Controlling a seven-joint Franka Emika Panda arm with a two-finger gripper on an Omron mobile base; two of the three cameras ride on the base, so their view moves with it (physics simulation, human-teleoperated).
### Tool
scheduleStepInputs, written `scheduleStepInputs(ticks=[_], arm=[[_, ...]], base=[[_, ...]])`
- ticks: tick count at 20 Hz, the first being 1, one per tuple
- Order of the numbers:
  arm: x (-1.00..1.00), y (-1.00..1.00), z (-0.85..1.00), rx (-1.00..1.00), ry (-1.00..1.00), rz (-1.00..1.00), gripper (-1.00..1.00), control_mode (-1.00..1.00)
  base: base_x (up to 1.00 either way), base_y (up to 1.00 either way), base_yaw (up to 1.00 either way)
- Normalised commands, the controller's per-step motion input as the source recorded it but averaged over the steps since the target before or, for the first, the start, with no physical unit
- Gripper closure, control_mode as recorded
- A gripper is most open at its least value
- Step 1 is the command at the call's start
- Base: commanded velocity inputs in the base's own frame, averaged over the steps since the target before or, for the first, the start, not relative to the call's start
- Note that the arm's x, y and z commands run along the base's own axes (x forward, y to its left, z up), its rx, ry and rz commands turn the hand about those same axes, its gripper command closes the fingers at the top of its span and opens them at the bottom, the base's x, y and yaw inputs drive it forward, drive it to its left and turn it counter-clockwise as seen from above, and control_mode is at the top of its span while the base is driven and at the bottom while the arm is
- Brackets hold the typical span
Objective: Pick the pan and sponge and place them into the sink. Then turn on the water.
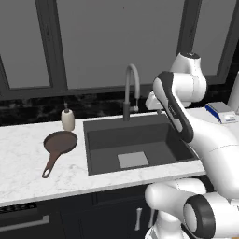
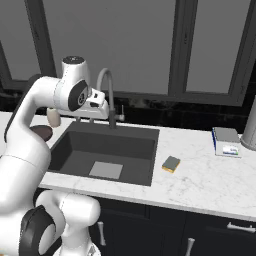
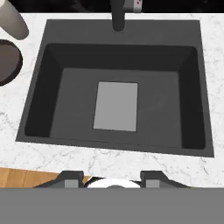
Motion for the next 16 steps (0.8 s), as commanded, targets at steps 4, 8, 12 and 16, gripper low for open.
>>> scheduleStepInputs(ticks=[4,8,12,16], arm=[[-0.02,0.07,0.0,0.0,0.0,0.0,-1.0,-1.0],[0.0,0.48,-0.23,0.03,0.02,0.0,-1.0,-1.0],[0.0,0.99,-0.58,0.09,0.04,-0.08,-1.0,-1.0],[-0.01,1.0,-0.54,0.02,0.11,-0.1,-1.0,-1.0]], base=[[0.0,0.0,0.0],[0.0,0.0,0.0],[0.0,0.0,0.0],[0.0,0.0,0.0]])
